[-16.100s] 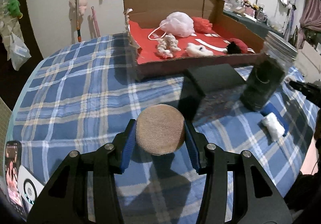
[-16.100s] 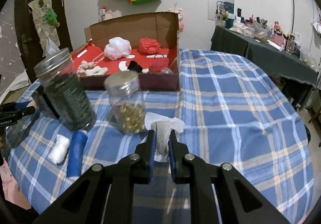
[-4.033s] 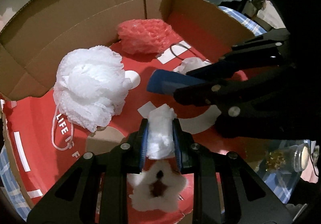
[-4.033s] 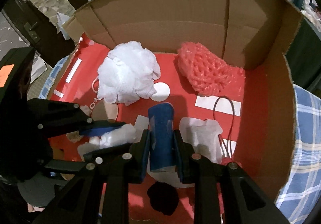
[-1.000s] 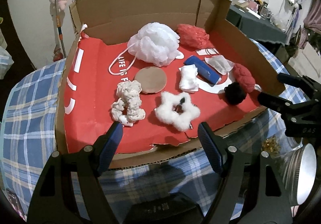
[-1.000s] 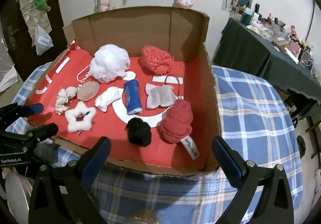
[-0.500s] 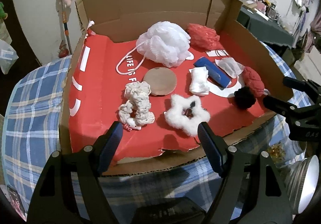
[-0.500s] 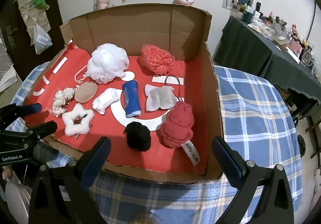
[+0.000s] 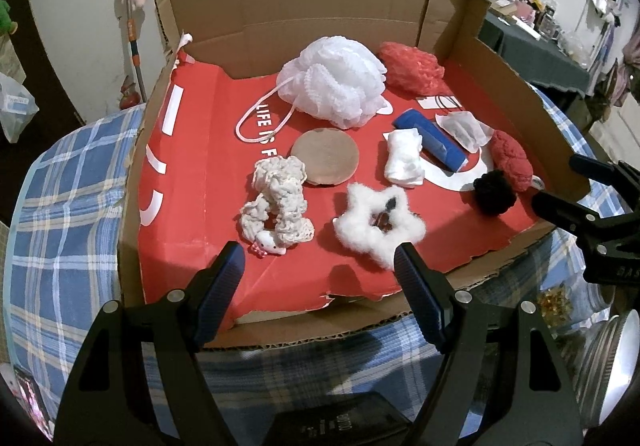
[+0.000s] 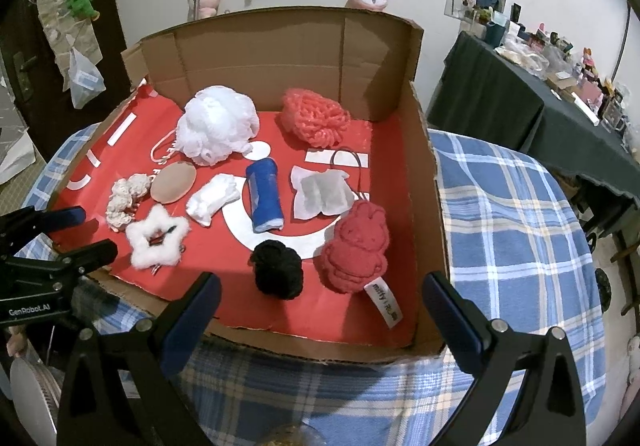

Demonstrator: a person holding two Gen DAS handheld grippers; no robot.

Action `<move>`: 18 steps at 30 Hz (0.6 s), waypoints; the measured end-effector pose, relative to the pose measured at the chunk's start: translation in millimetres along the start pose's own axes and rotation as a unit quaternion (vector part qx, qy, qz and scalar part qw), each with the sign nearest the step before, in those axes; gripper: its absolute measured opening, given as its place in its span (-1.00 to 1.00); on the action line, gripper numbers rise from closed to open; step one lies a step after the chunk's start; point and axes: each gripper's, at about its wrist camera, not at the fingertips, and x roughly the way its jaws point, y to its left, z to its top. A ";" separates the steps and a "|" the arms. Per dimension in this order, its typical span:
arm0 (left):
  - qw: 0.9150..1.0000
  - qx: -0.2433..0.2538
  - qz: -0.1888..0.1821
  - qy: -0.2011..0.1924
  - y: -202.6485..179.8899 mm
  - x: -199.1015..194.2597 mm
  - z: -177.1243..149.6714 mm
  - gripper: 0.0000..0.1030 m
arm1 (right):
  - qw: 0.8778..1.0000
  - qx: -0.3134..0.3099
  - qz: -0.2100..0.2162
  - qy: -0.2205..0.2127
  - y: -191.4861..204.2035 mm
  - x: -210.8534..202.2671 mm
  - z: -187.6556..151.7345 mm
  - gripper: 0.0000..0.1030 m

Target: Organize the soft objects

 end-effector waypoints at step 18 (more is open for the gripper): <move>1.000 -0.003 -0.002 0.002 1.3 2.4 -0.2 0.48 | 1.000 0.005 0.001 -0.003 -3.3 0.6 -1.9 0.99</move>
